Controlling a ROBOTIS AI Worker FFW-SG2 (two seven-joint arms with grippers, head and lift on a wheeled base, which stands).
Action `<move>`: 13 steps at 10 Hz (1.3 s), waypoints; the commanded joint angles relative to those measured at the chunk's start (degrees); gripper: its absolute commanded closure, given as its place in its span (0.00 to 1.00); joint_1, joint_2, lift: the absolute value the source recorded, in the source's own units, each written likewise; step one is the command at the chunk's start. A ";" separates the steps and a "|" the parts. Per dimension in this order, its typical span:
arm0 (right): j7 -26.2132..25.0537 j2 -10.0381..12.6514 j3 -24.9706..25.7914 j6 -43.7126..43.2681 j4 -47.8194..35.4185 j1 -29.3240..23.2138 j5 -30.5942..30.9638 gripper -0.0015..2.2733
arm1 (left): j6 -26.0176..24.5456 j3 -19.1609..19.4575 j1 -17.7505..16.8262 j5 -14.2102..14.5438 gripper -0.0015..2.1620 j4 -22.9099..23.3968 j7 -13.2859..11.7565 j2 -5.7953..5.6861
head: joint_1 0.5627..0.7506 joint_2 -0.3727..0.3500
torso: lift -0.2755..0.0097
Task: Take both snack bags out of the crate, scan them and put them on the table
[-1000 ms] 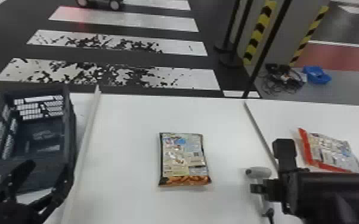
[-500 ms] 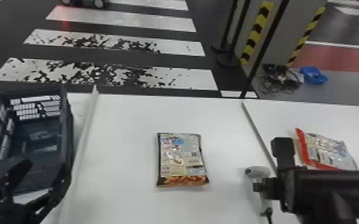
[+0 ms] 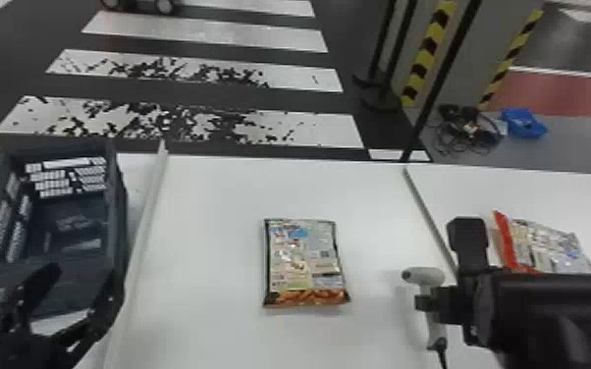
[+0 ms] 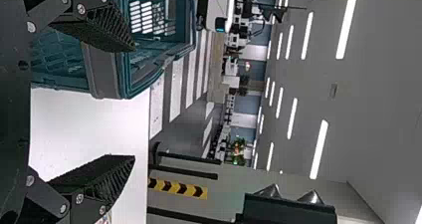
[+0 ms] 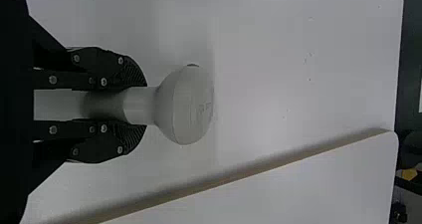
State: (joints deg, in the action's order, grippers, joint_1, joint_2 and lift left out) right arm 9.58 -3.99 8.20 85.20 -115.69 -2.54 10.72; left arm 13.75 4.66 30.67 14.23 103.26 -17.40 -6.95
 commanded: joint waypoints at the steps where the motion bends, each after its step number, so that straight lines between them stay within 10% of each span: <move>1: 0.09 0.48 -0.99 1.95 -2.35 -0.09 -1.32 0.99 | 0.00 0.00 0.00 0.01 0.12 -0.07 0.00 0.00 | 0.70 0.32 | 0.64; 13: 0.09 4.04 -10.31 4.88 -8.33 1.31 -5.10 0.99 | 0.00 0.09 0.09 0.01 0.12 -0.51 0.00 0.00 | 0.70 0.57 | 0.64</move>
State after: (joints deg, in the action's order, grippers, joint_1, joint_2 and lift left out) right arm 9.69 0.00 -1.61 89.96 -123.99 -1.41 5.61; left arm 13.75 4.74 30.76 14.24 102.85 -17.40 -6.94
